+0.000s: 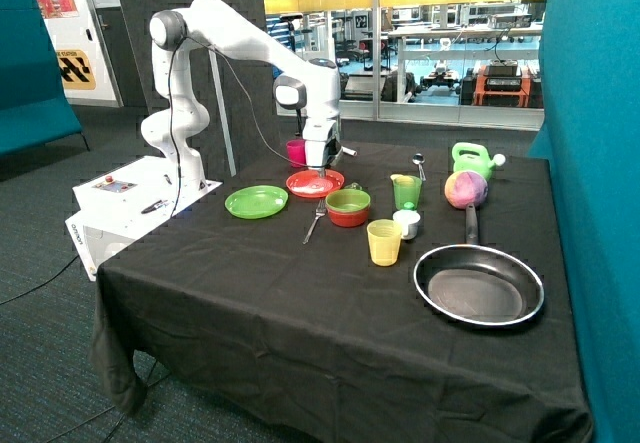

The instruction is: Stack the bowls

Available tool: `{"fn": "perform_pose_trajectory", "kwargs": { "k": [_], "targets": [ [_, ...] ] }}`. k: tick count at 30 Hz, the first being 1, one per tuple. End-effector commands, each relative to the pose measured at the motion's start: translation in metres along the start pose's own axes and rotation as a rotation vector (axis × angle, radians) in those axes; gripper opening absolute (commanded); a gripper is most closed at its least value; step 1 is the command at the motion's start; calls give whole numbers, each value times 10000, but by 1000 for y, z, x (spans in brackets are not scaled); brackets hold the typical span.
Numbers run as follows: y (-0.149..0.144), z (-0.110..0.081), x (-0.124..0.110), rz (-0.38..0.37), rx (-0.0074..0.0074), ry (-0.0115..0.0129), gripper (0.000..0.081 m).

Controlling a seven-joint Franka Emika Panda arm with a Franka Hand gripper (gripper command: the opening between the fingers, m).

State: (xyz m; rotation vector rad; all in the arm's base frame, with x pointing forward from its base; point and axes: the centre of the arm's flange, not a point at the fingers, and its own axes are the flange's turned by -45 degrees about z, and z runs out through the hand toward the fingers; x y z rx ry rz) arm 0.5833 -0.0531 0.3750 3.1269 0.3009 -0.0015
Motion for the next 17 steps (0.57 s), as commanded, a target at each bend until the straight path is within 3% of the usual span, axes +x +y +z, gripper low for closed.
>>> {"fn": "perform_pose_trajectory", "kwargs": {
  "k": [1, 17],
  "targets": [
    [6, -3, -19, 25, 1, 10, 422],
    [10, -13, -44, -324, 1, 10, 418]
  ]
}}
